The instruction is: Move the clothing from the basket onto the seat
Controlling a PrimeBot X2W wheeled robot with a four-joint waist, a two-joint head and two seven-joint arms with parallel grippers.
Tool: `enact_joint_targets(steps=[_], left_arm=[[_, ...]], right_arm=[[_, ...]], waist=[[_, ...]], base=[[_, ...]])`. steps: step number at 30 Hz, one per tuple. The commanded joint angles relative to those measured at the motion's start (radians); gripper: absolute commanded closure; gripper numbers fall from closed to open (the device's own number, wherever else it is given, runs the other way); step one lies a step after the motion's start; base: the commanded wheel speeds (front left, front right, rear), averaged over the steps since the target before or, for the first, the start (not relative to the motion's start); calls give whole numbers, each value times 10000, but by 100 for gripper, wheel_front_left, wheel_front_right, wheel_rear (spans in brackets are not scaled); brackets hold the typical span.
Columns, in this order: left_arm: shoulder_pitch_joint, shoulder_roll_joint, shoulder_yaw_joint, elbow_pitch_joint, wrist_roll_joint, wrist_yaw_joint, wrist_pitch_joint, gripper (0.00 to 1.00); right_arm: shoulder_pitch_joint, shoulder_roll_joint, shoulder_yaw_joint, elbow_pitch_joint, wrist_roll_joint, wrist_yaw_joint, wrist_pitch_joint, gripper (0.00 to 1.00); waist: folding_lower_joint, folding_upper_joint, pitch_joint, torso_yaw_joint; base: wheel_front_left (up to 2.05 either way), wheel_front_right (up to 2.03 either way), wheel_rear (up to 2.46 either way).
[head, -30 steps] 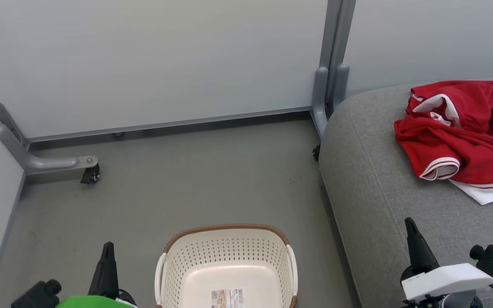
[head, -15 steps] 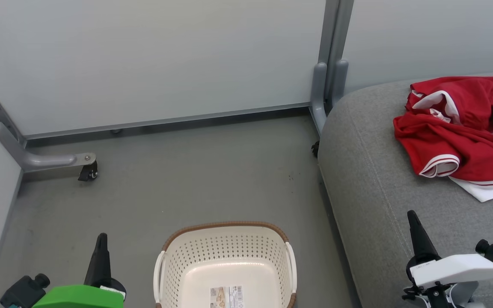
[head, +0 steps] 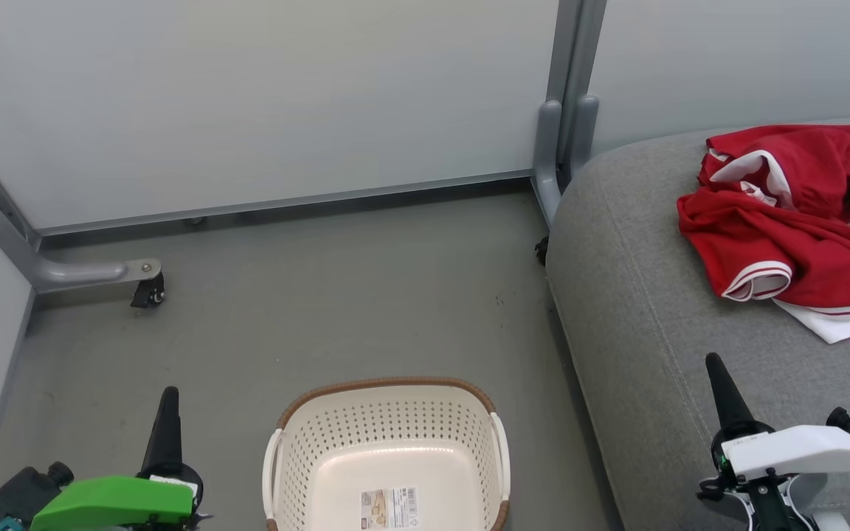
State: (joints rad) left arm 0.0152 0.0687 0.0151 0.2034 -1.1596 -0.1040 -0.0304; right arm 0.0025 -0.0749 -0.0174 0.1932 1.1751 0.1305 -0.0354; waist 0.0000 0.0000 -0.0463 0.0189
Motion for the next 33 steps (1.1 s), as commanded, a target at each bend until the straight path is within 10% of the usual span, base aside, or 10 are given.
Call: enact_joint_targets(steps=[1,33], left_arm=[[-311,52,75,-26,-279,-44,53,100],[-955,20,508,248,-3108,-204,830,100]], right_arm=[[-257,-43,-51,-34,267,5,74,100],[-817,7,-459,311,3021,4,836,100]], waist=[[0,0,13,-6],[0,0,288,-110]], base=[[0,0,0],[0,0,0]])
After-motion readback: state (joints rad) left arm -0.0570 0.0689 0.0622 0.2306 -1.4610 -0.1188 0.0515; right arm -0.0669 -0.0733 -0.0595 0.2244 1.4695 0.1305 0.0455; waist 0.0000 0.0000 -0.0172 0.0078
